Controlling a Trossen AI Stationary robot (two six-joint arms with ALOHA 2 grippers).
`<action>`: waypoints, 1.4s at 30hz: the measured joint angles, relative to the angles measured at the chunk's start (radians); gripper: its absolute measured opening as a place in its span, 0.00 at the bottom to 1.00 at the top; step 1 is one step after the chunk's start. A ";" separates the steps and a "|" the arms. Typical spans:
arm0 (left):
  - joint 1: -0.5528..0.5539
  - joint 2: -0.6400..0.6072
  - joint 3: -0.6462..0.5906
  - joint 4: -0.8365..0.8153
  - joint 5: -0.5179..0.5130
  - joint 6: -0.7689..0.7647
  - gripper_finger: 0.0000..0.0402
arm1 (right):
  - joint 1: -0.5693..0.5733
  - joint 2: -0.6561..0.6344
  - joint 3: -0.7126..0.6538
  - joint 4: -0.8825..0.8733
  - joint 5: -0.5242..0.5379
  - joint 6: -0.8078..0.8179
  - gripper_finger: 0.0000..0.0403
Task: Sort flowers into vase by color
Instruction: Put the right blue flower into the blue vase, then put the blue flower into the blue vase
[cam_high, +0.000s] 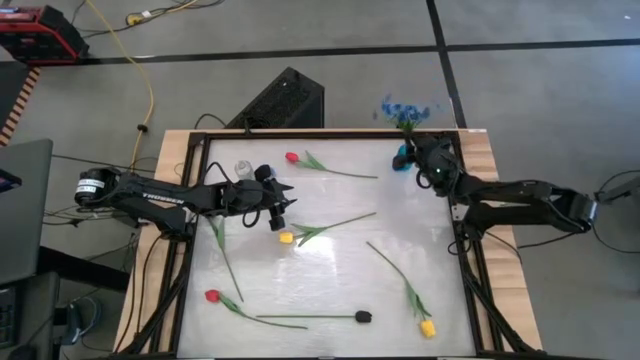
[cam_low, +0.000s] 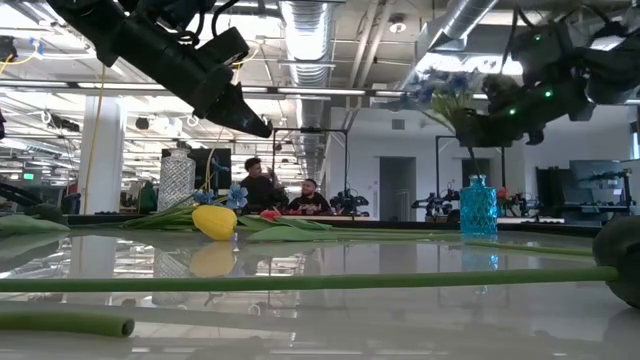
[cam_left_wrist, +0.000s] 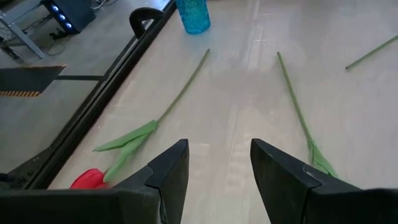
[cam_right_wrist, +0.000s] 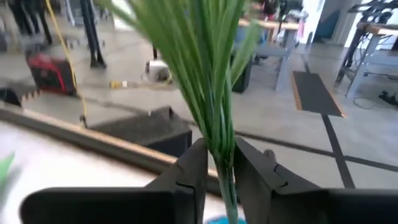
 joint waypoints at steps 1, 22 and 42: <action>0.000 0.000 0.000 0.000 -0.001 -0.001 0.41 | 0.001 -0.014 0.014 -0.053 0.000 0.000 0.28; -0.001 -0.037 0.117 -0.320 0.050 -0.238 0.41 | -0.011 -0.140 0.415 -1.156 -0.497 0.159 0.52; -0.076 0.039 0.113 -0.936 -0.070 -0.767 0.41 | 0.342 -0.140 0.421 -1.195 -0.647 -0.071 0.51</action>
